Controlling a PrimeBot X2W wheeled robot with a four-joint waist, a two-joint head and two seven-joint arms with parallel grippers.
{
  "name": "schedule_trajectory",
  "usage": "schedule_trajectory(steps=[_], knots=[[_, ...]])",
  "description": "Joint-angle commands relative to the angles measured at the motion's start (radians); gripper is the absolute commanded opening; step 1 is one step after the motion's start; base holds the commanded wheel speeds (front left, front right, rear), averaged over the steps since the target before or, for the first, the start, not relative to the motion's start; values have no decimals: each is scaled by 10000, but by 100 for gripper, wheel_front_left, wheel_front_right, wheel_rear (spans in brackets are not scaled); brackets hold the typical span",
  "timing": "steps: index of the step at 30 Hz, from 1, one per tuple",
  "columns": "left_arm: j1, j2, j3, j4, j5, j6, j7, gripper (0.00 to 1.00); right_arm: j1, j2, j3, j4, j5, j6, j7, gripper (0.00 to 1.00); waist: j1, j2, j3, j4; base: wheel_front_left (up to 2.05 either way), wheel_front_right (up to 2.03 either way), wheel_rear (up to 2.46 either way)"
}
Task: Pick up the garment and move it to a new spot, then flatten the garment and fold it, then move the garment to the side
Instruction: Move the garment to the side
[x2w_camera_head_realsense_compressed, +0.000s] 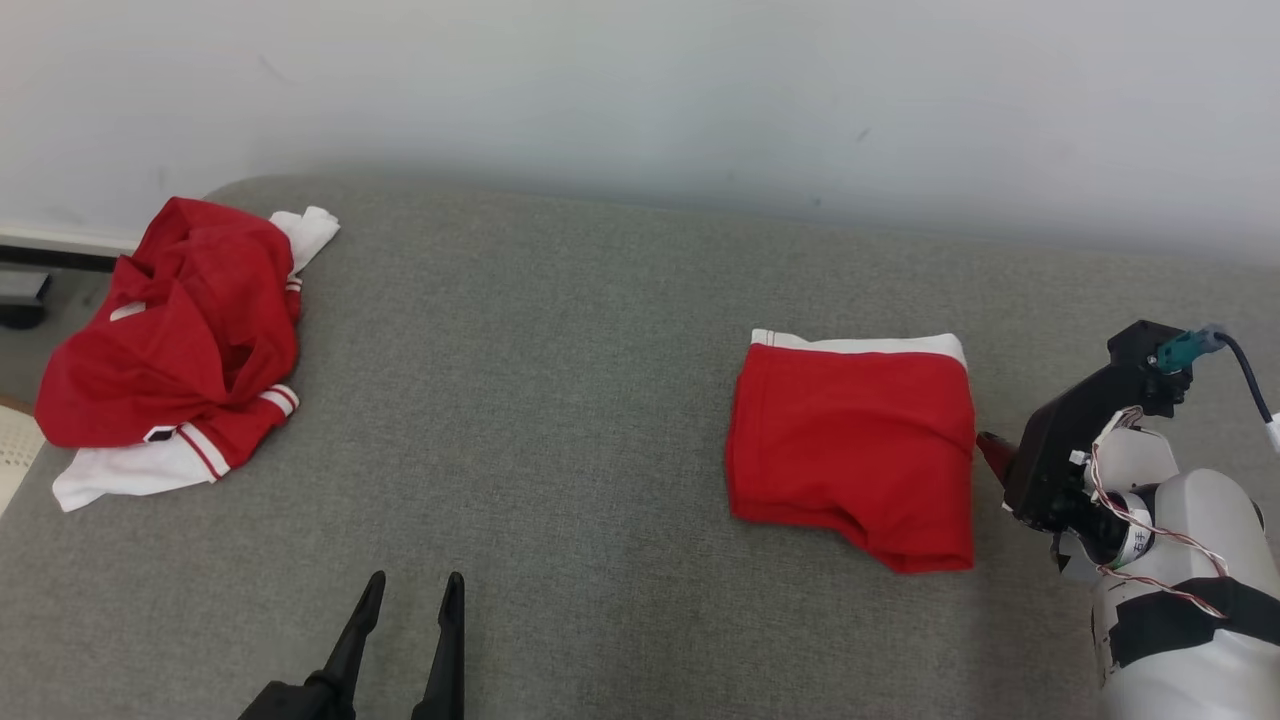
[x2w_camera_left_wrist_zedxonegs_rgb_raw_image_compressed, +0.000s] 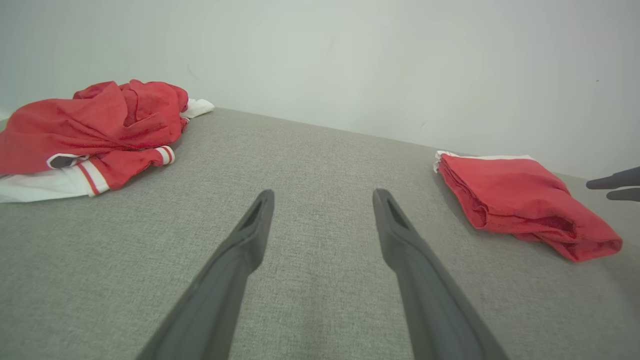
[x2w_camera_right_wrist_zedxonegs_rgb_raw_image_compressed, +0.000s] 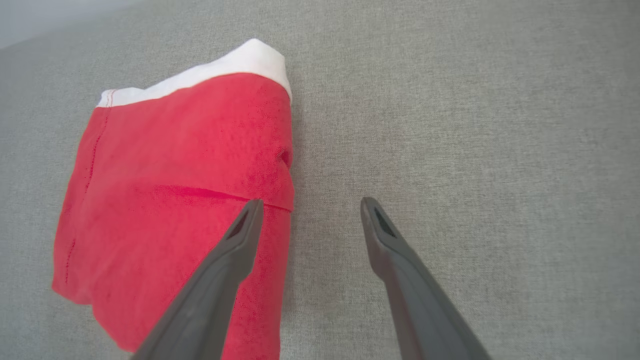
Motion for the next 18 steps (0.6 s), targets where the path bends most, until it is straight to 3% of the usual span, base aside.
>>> schedule_trajectory(steps=[1, 16, 17, 18], knots=[[-131, -20, -43, 33, -13, -11, -28, 100, -108, -5, -52, 207, -56, -23, -87, 100, -1, 0, 365, 374, 0, 0, 0], [-443, 5, -410, 178, -43, -12, -28, 100, -730, 14, 104, 2698, -233, -23, -862, 100, -1, 0, 638, 530, 0, 0, 0], [-431, 5, -425, 181, -45, -12, -28, 100, -734, 17, 96, 2831, -296, -23, -865, 63, -1, 0, 646, 513, 0, 0, 0], [-404, 6, -428, 184, -50, -12, -28, 100, -772, 17, 90, 2956, -349, -23, -879, 39, -1, 0, 652, 483, 0, 0, 0]])
